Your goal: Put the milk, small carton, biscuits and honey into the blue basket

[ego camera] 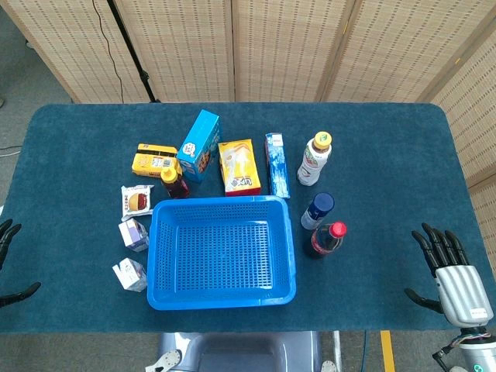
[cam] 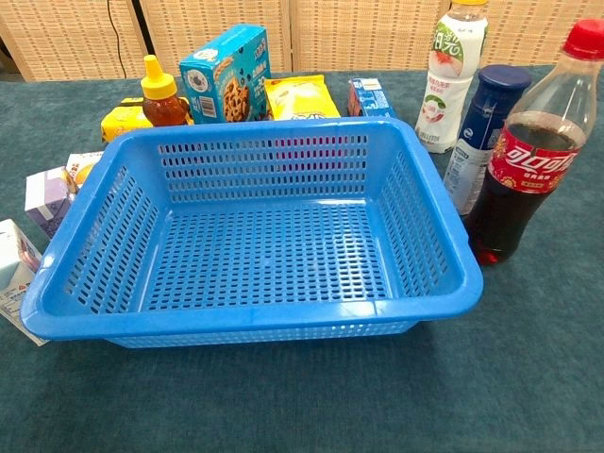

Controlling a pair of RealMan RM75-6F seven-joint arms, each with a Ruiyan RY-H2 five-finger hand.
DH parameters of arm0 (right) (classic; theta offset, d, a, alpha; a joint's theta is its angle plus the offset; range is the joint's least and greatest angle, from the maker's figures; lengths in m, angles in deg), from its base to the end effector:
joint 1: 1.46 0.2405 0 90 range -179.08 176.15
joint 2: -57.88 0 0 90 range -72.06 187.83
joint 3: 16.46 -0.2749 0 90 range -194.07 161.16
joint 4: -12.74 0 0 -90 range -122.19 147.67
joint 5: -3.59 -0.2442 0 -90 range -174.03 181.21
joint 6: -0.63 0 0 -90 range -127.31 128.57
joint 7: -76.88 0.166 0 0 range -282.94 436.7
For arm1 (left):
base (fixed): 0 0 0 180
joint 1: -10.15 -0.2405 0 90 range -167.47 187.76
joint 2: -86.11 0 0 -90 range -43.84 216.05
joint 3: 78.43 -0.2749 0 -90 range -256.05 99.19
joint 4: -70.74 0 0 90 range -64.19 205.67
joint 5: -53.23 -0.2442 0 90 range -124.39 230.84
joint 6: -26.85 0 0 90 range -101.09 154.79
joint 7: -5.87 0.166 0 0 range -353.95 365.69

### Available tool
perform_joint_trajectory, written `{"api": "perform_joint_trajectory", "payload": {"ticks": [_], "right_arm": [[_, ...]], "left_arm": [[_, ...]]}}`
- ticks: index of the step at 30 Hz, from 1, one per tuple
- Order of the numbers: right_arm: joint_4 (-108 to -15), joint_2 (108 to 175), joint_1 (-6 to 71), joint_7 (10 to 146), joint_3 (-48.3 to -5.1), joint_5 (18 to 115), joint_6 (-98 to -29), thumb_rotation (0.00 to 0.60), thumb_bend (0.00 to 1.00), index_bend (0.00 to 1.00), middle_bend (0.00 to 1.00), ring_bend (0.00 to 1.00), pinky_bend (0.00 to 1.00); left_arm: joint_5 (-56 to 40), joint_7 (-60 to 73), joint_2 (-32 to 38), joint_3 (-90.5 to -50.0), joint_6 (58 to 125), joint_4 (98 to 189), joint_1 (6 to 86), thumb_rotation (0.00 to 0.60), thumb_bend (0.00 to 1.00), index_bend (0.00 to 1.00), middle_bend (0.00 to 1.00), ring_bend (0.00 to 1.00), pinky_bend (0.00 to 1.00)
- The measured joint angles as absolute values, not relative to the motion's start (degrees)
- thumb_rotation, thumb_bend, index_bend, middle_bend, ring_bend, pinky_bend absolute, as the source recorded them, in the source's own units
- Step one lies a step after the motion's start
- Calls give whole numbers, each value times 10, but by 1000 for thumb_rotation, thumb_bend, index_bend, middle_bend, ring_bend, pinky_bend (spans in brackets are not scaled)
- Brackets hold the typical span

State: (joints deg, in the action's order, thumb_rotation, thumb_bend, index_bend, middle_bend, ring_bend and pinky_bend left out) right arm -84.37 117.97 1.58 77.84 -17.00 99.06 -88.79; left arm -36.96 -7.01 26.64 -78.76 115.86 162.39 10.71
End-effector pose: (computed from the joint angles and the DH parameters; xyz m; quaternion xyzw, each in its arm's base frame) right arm -0.3089 -0.1841 0.1461 0.6237 -0.3606 0.4285 0.5452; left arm -0.3545 0.1680 0.1627 -0.5711 -0.4297 -0.4213 0.5583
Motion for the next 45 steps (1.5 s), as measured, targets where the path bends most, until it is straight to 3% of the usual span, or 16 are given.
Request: {"api": "perform_joint_trajectory", "payload": {"ticks": [15, 25, 41, 45], "right_arm": [[-845, 1178, 13, 781, -173, 985, -893, 600, 0, 0, 0, 0, 0], [-847, 1177, 13, 786, -178, 974, -891, 600, 0, 0, 0, 0, 0], [-846, 1175, 12, 798, -182, 967, -893, 600, 0, 0, 0, 0, 0], [-846, 1175, 12, 798, -183, 967, -891, 600, 0, 0, 0, 0, 0]], "left_arm": [[-427, -62, 264, -804, 1144, 1604, 127, 600, 79, 0, 0, 0, 0], [-535, -36, 263, -835, 1065, 1575, 207, 600, 79, 0, 0, 0, 0], [-524, 79, 251, -836, 974, 1646, 267, 600, 79, 0, 4, 0, 47], [-515, 105, 239, -835, 965, 1650, 270, 600, 79, 0, 74, 0, 87]]}}
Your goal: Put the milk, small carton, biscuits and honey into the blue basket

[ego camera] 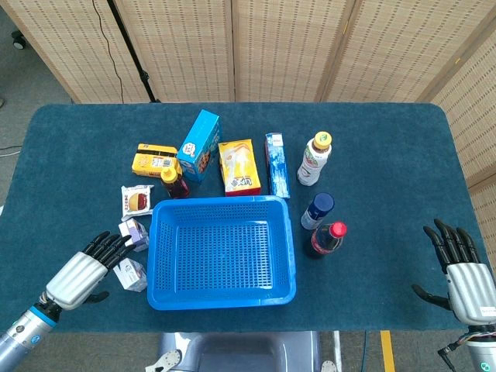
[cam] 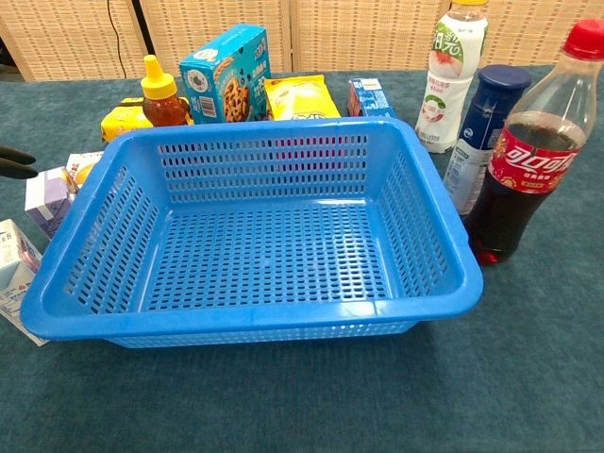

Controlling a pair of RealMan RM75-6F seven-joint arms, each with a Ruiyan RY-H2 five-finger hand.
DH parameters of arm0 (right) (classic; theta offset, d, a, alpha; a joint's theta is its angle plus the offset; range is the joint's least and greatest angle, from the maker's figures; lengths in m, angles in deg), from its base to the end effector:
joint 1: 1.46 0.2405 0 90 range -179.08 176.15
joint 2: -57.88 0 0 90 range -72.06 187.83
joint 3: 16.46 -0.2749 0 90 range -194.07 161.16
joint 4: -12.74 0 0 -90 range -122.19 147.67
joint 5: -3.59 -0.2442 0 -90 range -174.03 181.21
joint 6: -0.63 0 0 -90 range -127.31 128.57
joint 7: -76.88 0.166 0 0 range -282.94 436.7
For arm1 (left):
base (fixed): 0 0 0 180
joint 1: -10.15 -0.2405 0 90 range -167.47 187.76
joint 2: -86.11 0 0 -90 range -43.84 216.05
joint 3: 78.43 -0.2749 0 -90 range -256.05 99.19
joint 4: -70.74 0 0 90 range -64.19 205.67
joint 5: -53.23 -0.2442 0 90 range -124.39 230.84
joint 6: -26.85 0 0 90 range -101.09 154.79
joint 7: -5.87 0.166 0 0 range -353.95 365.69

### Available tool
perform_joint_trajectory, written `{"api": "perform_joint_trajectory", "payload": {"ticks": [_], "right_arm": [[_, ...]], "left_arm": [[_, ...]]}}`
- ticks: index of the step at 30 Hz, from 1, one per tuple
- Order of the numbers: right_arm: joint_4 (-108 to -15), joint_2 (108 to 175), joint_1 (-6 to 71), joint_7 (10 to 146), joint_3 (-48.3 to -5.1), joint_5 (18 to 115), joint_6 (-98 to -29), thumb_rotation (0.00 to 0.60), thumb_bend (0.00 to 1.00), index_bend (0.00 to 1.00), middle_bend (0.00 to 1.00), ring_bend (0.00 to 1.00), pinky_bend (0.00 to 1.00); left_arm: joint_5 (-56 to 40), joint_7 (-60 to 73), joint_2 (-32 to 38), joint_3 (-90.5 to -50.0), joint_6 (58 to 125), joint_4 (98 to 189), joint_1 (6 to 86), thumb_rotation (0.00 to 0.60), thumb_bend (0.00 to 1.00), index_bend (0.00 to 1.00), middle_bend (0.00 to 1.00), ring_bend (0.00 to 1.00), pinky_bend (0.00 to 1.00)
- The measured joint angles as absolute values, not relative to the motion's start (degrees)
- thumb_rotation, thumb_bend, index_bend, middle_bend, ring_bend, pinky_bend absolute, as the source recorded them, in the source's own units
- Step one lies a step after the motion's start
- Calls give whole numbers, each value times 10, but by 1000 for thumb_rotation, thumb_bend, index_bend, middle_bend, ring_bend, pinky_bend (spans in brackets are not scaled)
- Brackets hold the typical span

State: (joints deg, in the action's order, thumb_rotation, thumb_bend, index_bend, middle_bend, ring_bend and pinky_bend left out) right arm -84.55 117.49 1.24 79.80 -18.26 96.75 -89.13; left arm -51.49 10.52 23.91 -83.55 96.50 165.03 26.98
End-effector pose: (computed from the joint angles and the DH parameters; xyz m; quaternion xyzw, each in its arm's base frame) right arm -0.3136 -0.1882 0.1553 0.6013 -0.3709 0.4366 0.5569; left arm -0.2831 0.2145 0.0652 -0.8069 -0.3017 -0.3272 0.3883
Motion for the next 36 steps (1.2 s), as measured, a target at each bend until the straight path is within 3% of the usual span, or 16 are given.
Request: {"api": "perform_joint_trajectory", "payload": {"ticks": [4, 16, 20, 23, 27, 36], "right_arm": [[-845, 1175, 13, 799, -182, 968, -891, 600, 0, 0, 0, 0, 0], [-843, 1174, 13, 806, -183, 969, -892, 600, 0, 0, 0, 0, 0], [-843, 1174, 13, 807, -183, 970, -892, 600, 0, 0, 0, 0, 0], [-843, 1174, 13, 808, -182, 970, -891, 600, 0, 0, 0, 0, 0], [-844, 1173, 14, 810, -182, 971, -888, 600, 0, 0, 0, 0, 0], [-845, 1173, 16, 807, -181, 969, -884, 600, 0, 0, 0, 0, 0]], "left_arm": [[-509, 127, 221, -834, 960, 1649, 272, 600, 79, 12, 145, 7, 112], [-500, 187, 177, -835, 967, 1637, 270, 600, 79, 256, 280, 101, 153], [-495, 199, 168, -834, 974, 1634, 268, 600, 117, 411, 375, 191, 214], [-493, 211, 158, -832, 981, 1632, 266, 600, 194, 538, 473, 288, 325], [-495, 216, 147, -830, 995, 1625, 263, 600, 278, 628, 545, 374, 427], [-504, 187, 169, -832, 1028, 1633, 261, 600, 302, 649, 561, 392, 454]]}}
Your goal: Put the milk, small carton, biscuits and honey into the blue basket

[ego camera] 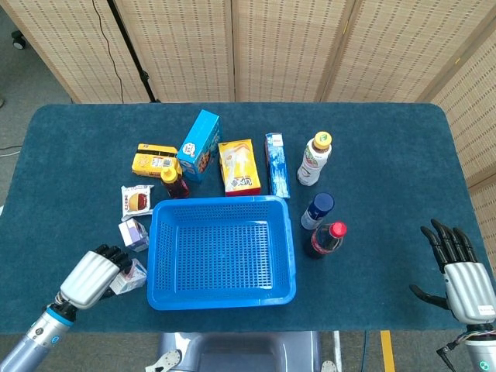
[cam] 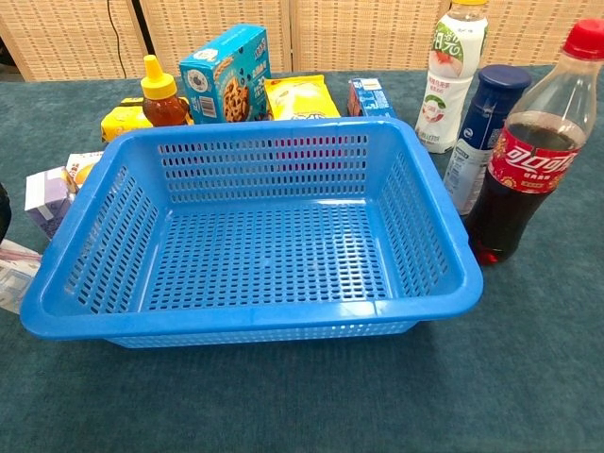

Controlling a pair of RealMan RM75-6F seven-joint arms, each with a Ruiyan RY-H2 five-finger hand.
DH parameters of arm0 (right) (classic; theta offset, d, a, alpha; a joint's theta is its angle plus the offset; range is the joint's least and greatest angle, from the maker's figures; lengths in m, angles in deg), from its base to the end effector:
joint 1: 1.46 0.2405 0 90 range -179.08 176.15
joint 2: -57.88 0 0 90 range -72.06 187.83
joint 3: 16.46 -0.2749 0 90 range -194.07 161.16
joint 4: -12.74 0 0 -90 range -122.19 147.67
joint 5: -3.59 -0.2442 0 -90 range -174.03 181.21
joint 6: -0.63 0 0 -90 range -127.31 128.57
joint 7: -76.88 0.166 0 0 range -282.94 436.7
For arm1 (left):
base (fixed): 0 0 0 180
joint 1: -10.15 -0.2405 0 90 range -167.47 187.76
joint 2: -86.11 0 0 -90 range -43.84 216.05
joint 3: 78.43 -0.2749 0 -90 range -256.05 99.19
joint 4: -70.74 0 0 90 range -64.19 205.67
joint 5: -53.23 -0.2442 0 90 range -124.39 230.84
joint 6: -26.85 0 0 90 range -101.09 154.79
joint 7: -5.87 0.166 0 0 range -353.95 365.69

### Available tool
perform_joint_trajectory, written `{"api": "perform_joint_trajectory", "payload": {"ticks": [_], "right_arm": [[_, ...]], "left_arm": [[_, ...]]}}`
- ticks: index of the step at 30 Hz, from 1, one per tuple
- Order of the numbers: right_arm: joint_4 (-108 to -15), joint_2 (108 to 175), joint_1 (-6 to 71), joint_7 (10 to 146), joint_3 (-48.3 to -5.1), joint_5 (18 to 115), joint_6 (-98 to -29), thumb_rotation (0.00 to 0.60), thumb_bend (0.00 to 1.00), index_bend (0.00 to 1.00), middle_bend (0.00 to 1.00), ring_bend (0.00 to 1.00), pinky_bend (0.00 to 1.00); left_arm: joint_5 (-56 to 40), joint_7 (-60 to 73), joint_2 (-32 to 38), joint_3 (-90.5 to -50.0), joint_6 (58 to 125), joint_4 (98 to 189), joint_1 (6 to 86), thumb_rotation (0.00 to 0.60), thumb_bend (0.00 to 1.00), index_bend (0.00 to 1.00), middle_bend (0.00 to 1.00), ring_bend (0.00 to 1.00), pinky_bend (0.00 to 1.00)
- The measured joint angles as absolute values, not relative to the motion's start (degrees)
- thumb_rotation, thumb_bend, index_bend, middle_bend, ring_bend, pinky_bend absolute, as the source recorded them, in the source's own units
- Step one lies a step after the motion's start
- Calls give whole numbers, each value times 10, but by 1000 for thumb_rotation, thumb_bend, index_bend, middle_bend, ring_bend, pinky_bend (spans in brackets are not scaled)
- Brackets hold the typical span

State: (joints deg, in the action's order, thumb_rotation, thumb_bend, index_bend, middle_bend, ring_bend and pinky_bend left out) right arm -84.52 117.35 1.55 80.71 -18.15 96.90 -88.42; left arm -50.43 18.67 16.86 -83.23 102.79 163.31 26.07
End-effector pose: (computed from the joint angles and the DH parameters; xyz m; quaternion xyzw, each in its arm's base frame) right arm -0.3135 -0.1895 0.1538 0.6035 -0.3769 0.4376 0.5497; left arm -0.2657 0.2133 0.0444 -0.7880 -0.2584 -0.3678 0.4208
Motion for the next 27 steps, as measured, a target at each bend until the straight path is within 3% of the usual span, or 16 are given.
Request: {"api": "perform_joint_trajectory", "payload": {"ticks": [4, 9, 15, 18, 27], "right_arm": [[-846, 1173, 15, 808, -182, 969, -886, 600, 0, 0, 0, 0, 0], [-847, 1172, 15, 807, -181, 969, -885, 600, 0, 0, 0, 0, 0], [-848, 1173, 14, 803, -179, 974, -887, 600, 0, 0, 0, 0, 0], [-848, 1174, 15, 800, -179, 974, -886, 600, 0, 0, 0, 0, 0], [-848, 1176, 17, 796, -183, 964, -880, 600, 0, 0, 0, 0, 0]], "left_arm": [[-520, 146, 199, -836, 1050, 1650, 261, 600, 301, 647, 561, 389, 453], [-551, 116, 254, -833, 1124, 1681, 254, 600, 295, 640, 560, 389, 453], [-582, 106, 296, -805, 1198, 1743, 257, 600, 282, 637, 559, 387, 453], [-592, 113, 286, -792, 1166, 1755, 283, 600, 280, 637, 559, 386, 453], [-555, 199, 199, -756, 945, 1782, 384, 600, 278, 632, 558, 378, 453]]}}
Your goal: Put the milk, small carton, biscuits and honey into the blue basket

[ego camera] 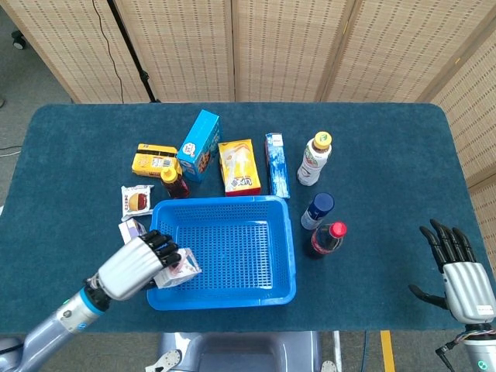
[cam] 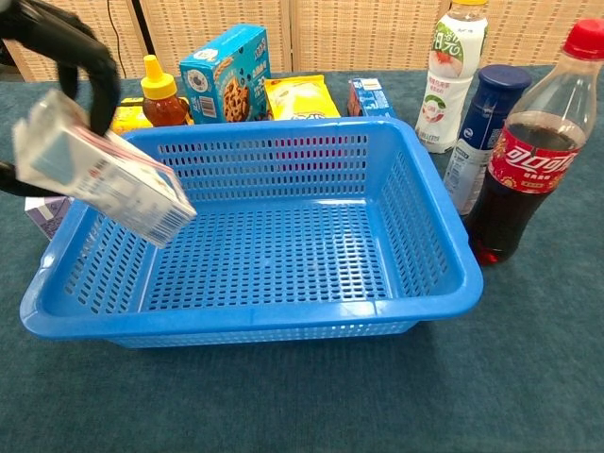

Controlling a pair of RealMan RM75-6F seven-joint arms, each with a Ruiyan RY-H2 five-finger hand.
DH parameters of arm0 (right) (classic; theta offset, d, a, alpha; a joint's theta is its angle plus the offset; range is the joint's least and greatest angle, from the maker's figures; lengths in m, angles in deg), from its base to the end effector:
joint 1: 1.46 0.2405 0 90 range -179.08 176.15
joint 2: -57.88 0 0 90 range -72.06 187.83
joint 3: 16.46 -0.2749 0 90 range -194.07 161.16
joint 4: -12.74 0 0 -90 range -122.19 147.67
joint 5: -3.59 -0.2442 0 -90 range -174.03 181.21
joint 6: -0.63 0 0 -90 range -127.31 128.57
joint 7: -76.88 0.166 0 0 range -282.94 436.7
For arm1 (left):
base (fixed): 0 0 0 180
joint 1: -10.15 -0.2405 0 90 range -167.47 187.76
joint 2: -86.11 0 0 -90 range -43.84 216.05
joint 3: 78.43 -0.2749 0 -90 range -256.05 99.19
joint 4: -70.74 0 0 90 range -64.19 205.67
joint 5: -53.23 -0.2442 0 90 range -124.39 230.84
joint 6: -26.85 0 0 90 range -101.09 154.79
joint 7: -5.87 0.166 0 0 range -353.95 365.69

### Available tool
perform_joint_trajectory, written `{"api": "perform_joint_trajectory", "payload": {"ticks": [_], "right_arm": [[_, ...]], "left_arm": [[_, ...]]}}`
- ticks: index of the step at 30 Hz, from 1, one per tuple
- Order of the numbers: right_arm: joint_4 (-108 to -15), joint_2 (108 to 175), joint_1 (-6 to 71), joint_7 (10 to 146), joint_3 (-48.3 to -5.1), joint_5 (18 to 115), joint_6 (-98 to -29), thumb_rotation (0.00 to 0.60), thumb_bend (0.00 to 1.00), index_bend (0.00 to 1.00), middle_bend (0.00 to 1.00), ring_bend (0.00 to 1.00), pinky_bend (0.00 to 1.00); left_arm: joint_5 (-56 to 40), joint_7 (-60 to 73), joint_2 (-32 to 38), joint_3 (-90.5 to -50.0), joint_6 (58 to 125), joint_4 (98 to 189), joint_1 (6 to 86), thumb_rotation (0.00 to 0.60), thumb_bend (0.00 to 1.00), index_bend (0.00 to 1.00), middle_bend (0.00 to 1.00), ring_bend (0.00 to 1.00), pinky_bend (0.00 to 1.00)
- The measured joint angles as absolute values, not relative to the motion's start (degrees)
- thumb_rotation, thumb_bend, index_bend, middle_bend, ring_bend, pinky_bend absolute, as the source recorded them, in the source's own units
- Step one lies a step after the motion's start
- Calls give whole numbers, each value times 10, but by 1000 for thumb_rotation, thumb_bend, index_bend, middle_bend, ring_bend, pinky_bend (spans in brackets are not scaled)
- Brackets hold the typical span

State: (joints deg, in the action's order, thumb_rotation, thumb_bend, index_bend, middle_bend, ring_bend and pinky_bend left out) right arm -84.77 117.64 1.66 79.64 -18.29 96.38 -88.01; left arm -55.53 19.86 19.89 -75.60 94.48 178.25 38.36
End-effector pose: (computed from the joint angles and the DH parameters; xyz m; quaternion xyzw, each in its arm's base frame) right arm -0.3133 -0.1908 0.1516 0.6040 -0.3765 0.4327 0.5533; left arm -0.1302 0.2502 0.0473 -0.8106 -0.1684 -0.4701 0.3058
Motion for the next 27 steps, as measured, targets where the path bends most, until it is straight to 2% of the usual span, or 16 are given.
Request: {"api": "perform_joint_trajectory", "payload": {"ticks": [4, 11, 13, 15, 17, 21, 27], "right_arm": [[-847, 1177, 19, 795, -183, 962, -876, 600, 0, 0, 0, 0, 0], [-846, 1177, 19, 794, -183, 961, -874, 600, 0, 0, 0, 0, 0], [-846, 1177, 19, 795, -183, 959, -874, 600, 0, 0, 0, 0, 0], [-846, 1177, 19, 795, -184, 958, -874, 600, 0, 0, 0, 0, 0], [-845, 1177, 20, 795, -184, 958, -873, 600, 0, 0, 0, 0, 0], [-845, 1177, 21, 801, -183, 961, -872, 600, 0, 0, 0, 0, 0], [-846, 1177, 20, 799, -183, 961, -874, 600, 0, 0, 0, 0, 0]], "left_arm": [[-511, 258, 154, -746, 881, 1789, 413, 600, 277, 627, 554, 367, 453], [-436, 330, 97, -740, 824, 1786, 436, 600, 277, 608, 523, 325, 451], [-412, 347, 90, -740, 813, 1786, 439, 600, 271, 504, 397, 228, 395], [-392, 356, 89, -741, 804, 1789, 440, 600, 238, 159, 100, 46, 235], [-372, 356, 94, -743, 795, 1798, 442, 600, 197, 2, 0, 0, 140], [-367, 326, 117, -746, 796, 1817, 443, 600, 118, 0, 0, 0, 118], [-415, 237, 170, -760, 837, 1832, 434, 600, 107, 0, 0, 0, 118]]}}
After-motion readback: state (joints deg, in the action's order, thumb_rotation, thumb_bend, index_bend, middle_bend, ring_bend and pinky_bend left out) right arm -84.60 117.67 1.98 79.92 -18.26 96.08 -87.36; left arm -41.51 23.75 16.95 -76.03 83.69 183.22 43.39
